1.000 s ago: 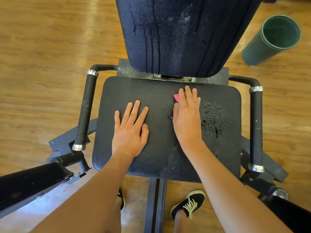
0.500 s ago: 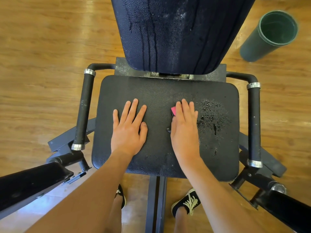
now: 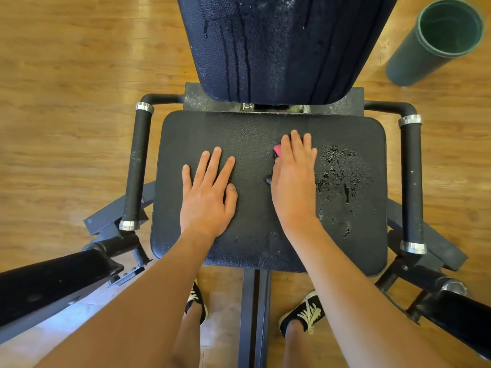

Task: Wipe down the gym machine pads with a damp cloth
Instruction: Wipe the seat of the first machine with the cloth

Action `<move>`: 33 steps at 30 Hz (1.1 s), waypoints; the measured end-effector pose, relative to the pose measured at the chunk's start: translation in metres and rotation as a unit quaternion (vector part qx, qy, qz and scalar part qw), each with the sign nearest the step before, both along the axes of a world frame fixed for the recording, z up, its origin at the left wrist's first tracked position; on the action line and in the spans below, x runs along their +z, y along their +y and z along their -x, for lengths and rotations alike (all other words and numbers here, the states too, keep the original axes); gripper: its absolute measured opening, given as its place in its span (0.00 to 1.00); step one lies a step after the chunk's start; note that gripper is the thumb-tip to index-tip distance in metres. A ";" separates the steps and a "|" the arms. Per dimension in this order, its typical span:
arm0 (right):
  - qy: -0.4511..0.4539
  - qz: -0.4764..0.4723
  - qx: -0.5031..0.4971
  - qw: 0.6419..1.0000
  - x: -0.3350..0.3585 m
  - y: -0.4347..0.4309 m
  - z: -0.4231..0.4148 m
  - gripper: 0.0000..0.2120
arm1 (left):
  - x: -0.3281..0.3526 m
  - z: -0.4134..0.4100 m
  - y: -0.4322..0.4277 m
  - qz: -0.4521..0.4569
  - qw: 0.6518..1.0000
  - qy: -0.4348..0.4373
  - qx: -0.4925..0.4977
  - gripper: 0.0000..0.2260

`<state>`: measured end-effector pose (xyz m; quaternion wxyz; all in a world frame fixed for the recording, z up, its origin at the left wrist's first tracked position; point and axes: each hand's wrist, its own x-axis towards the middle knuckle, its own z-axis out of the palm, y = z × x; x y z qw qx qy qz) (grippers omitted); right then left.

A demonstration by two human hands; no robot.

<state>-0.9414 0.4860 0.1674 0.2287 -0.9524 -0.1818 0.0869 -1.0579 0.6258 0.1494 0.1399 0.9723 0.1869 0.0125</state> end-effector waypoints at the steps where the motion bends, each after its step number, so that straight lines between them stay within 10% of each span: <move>1: 0.001 -0.004 -0.001 1.000 -0.001 -0.001 0.003 0.27 | 0.000 0.000 0.000 0.000 1.000 0.001 0.000 0.24; 11: 0.014 0.011 0.018 1.000 -0.002 -0.032 0.065 0.26 | -0.004 0.002 0.001 -0.004 1.000 0.001 0.000 0.24; 18: 0.028 0.045 0.040 0.998 0.000 -0.018 0.033 0.43 | -0.004 0.000 0.001 -0.003 1.000 -0.014 0.000 0.24; 33: 0.021 0.003 0.009 1.000 -0.003 -0.040 0.091 0.29 | -0.001 0.001 0.001 -0.001 1.000 -0.003 -0.002 0.24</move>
